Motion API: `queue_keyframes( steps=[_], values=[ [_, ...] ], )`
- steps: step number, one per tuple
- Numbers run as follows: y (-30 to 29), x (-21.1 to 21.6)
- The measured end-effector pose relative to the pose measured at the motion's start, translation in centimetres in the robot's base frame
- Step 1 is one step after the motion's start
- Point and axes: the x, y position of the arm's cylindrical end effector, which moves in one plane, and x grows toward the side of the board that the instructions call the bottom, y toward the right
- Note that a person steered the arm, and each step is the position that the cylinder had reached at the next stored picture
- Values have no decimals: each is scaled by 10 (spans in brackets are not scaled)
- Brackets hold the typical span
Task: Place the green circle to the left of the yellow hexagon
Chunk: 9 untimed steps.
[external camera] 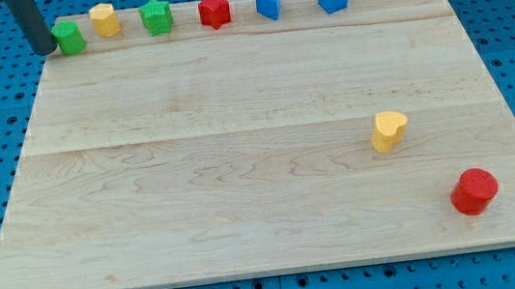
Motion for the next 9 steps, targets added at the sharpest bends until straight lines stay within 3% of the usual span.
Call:
queue_keyframes(
  steps=[3, 4, 5, 9],
  values=[
    [0, 1],
    [0, 11],
    [-1, 48],
    [21, -17]
  ],
)
